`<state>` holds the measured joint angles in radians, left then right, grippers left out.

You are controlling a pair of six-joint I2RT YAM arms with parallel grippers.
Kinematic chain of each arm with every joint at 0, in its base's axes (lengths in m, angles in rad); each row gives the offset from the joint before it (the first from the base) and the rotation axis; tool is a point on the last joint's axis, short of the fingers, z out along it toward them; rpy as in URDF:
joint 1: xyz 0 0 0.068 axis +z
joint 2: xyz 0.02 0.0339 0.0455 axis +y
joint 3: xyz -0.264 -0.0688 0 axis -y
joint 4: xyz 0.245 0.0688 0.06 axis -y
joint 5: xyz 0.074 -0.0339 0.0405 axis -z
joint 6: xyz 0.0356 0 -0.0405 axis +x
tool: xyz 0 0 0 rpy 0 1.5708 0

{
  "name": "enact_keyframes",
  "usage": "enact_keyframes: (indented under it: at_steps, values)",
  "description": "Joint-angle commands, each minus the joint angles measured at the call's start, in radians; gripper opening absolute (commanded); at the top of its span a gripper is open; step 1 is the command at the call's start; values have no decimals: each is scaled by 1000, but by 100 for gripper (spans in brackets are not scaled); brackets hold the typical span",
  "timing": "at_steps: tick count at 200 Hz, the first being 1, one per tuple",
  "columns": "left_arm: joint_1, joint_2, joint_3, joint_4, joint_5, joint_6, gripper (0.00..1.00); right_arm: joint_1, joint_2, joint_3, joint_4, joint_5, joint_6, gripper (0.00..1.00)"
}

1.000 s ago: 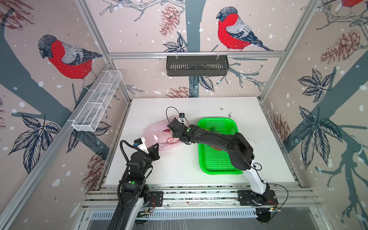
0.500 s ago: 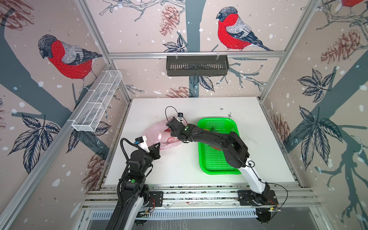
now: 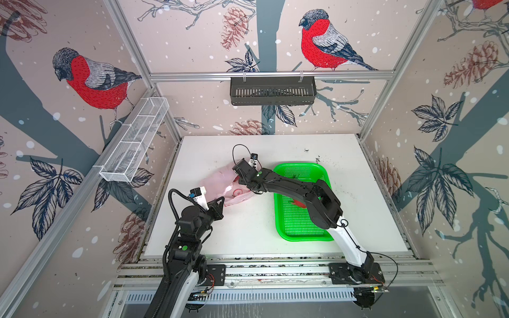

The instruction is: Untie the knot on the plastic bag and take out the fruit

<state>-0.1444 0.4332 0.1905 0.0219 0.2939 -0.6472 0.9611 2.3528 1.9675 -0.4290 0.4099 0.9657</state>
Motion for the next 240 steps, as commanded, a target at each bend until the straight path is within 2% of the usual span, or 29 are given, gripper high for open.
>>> enact_keyframes:
  at_steps: [1, 92, 135, 240]
  values:
    - [-1, 15, -12, 92, 24, 5, 0, -4, 10, 15, -21, 46, 31, 60]
    - [-7, 56, -45, 156, 20, -6, 0, -28, 16, 15, -30, 118, 141, 69]
    - [-11, 48, -49, 156, 26, -9, 0, -40, 24, 12, -24, 112, 170, 74]
    - [-14, 48, -51, 159, 33, -8, 0, -53, 47, 12, 31, 137, 164, 83]
